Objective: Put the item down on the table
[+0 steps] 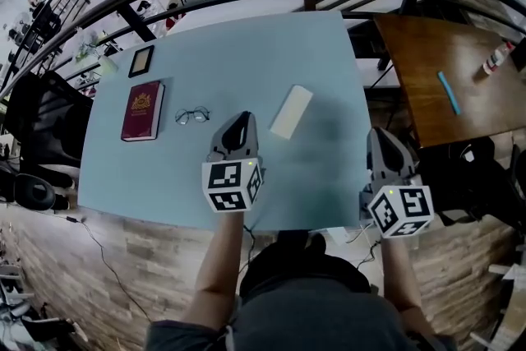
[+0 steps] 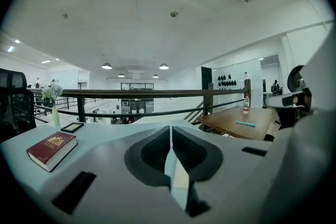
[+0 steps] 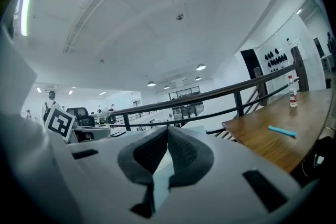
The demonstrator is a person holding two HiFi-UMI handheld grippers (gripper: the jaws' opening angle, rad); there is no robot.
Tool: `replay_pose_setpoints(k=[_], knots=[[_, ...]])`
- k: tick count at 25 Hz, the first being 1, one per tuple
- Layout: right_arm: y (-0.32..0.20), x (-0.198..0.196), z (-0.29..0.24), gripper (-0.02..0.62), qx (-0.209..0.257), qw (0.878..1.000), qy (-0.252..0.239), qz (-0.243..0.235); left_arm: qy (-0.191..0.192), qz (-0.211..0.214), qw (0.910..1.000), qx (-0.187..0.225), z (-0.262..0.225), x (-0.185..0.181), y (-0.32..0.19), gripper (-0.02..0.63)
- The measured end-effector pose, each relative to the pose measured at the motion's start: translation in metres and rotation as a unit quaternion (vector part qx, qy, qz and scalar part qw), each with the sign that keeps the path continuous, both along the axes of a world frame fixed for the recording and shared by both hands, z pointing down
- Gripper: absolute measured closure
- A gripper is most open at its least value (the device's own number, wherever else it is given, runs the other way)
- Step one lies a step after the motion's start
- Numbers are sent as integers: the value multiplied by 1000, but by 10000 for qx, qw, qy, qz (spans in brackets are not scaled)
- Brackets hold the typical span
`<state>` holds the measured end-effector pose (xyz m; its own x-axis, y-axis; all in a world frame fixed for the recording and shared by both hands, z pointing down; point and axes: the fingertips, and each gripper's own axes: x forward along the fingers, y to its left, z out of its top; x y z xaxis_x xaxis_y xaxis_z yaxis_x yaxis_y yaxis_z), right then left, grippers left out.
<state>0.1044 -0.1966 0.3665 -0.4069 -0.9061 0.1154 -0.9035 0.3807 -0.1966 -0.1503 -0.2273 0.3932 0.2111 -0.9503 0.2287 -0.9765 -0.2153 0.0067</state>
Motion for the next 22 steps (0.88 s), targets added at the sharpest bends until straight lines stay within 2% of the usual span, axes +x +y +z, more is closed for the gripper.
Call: replay_pose_setpoints(k=[14,22], knots=[[25,-11,-8,592,162,9991,62,-392,39,-330,9986,413,-30,-12,56,600],[37,-15,-11,592,242,9981,165,-542,110,-561,9971,508,-36,-23,81,600]])
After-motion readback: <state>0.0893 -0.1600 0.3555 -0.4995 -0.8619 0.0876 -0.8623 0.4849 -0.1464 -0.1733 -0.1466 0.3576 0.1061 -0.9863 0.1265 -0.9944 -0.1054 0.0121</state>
